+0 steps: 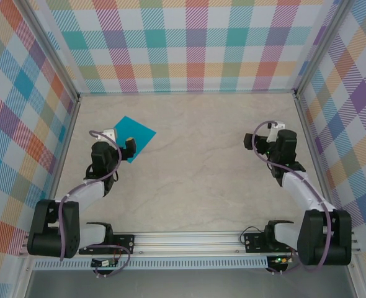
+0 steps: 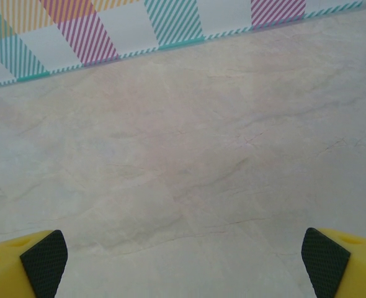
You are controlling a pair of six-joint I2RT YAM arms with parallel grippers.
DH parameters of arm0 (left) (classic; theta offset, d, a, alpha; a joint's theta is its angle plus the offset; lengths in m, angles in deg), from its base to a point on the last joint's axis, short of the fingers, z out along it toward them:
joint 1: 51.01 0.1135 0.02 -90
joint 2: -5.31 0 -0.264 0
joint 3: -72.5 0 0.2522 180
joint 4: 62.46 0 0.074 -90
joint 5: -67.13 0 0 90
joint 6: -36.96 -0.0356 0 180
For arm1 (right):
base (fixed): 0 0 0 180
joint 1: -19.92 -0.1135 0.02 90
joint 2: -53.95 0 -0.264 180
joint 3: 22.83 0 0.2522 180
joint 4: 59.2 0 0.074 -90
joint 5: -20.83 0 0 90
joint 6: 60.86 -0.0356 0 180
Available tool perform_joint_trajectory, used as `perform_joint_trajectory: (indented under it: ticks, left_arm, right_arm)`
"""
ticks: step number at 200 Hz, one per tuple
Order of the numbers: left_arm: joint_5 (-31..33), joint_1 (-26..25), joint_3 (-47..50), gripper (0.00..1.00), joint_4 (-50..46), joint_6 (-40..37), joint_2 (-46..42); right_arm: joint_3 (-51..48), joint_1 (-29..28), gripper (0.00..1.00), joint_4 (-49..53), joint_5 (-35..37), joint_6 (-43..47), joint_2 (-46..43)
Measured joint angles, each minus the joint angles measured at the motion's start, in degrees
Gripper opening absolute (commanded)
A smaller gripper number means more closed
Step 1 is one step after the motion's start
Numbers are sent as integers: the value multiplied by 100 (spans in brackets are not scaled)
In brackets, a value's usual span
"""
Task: Fold a paper plane with a square sheet of paper (pick it up from the middle)
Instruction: Move the square sheet of paper to the center of the table.
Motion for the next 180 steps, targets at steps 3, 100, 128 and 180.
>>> perform_joint_trajectory:
  ticks: [3,100,128,180]
  left_arm:
    - [-11,0,-52,100,-79,55,-42]
    - [-990,153,-3491,100,-3414,1893,1937]
    - [-1342,153,-3875,100,-4022,2135,2802]
    - [-1360,153,-4166,100,-4863,2424,3467]
  right_arm:
    - [44,-2,100,109,-28,-52,-42]
    - [761,-2,100,2350,-1663,-1390,-2]
    - [914,-44,100,2555,-2225,-1506,214]
    - [992,-315,100,2568,-2675,-1587,369]
